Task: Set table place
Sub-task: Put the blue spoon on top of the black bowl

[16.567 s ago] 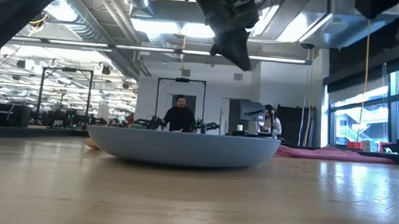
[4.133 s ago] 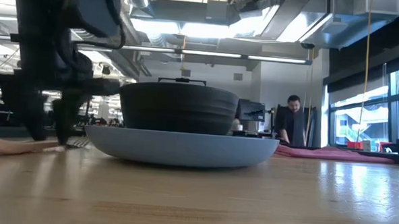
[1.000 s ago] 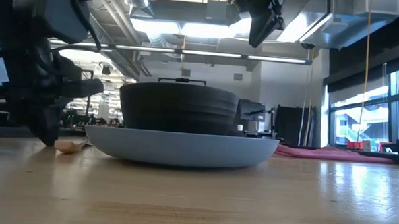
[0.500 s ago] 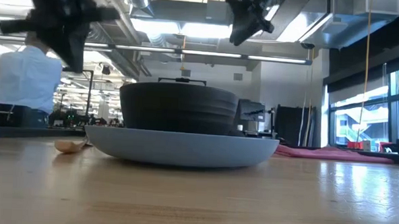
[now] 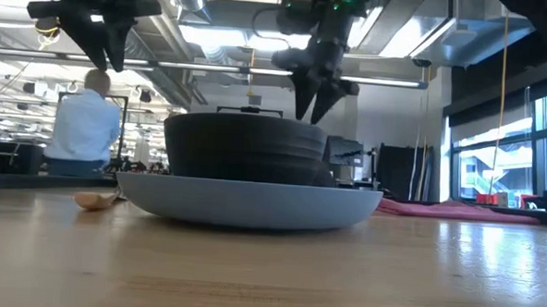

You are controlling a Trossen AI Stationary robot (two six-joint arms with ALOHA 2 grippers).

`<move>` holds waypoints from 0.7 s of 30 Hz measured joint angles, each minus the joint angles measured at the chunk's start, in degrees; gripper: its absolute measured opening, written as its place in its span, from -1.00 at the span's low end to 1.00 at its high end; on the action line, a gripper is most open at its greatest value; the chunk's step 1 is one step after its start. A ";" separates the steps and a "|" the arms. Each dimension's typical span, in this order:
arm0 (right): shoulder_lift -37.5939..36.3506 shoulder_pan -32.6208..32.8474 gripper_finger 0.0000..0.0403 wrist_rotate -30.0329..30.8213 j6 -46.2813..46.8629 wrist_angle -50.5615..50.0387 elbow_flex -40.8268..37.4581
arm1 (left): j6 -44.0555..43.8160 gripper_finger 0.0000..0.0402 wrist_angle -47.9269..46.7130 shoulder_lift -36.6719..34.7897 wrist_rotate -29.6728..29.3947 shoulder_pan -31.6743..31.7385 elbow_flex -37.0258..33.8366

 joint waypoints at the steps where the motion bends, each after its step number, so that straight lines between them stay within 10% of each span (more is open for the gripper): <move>1: 0.43 0.34 -0.08 0.20 2.56 -0.02 -0.02 | 0.90 -0.39 0.10 -0.80 -0.04 1.05 0.02; 11: 2.84 4.79 -0.11 19.35 29.40 5.55 -0.01 | 17.11 -0.27 0.03 -8.45 -4.13 7.87 0.04; 21: 11.49 6.06 -0.11 16.63 38.52 4.26 -0.08 | 28.69 -0.33 0.01 -13.88 -3.99 11.82 0.09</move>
